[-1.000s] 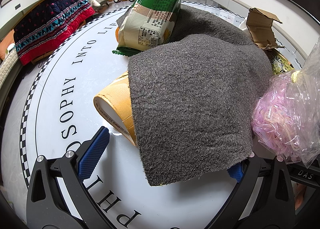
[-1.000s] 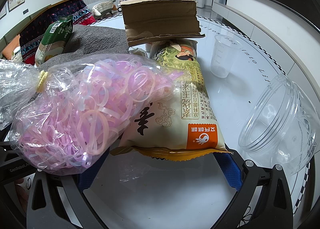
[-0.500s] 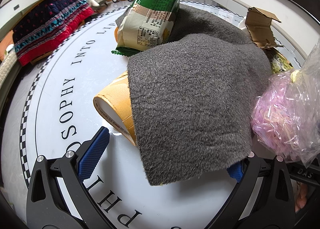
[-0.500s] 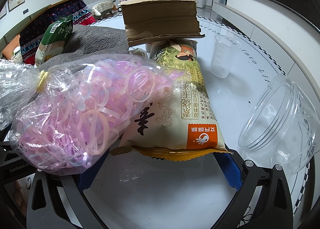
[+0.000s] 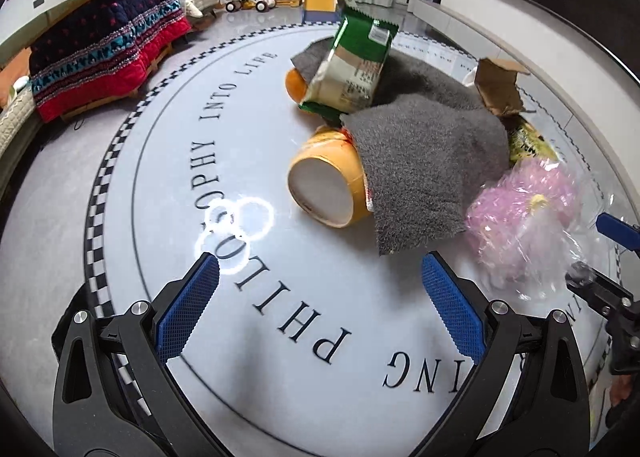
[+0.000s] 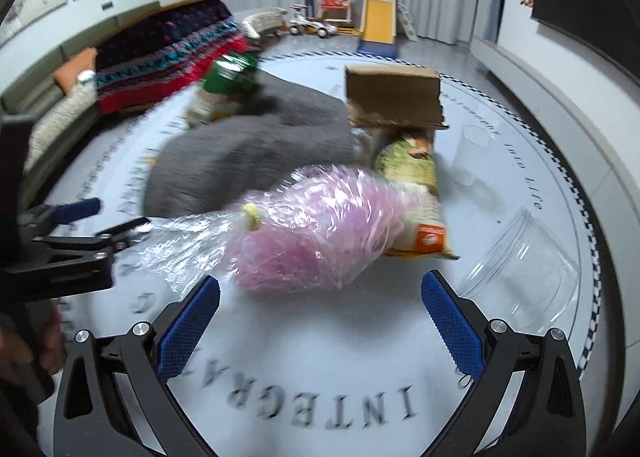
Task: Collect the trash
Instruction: 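Grasp the pink rubber-band bag with the right gripper while the left grasps grey cloth, then release the grey cloth and grasp the green snack packet with the left gripper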
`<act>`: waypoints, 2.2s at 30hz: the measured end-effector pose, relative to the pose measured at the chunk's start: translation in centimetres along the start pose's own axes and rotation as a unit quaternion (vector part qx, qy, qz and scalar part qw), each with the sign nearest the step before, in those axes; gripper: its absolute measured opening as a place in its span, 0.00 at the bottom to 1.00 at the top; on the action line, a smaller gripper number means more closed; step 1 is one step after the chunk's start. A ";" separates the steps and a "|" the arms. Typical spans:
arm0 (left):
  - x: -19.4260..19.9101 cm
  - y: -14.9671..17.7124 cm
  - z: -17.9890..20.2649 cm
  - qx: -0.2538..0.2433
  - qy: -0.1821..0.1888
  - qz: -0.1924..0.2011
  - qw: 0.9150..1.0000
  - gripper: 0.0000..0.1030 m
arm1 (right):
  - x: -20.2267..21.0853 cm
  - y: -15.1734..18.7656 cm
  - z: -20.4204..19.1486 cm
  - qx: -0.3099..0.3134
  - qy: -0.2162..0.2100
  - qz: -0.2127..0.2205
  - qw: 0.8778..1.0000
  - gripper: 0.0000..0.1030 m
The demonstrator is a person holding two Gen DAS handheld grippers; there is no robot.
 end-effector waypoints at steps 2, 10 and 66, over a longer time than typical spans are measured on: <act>0.7 -0.1 -0.5 0.002 -0.001 0.007 1.000 0.95 | 0.7 -0.4 -0.4 -0.010 -0.020 0.000 1.000 0.98; 2.5 -1.1 -1.3 0.010 0.003 0.029 1.000 0.95 | -1.2 -2.6 -0.8 -0.024 -0.018 -0.021 0.999 0.98; 4.2 -10.9 6.3 -0.060 0.067 0.004 0.996 0.09 | 9.1 -8.9 2.6 -0.044 -0.008 0.062 0.997 0.04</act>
Point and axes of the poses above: each gripper's, at about its wrist camera, not at the fingertips, and x roughly against the way its jaws point, z to its right, y to its underside, the point moved 4 cm from there along -x, roughly the way its jaws point, and after that the axes turned 6 degrees about -y, right-handed, at the moved point
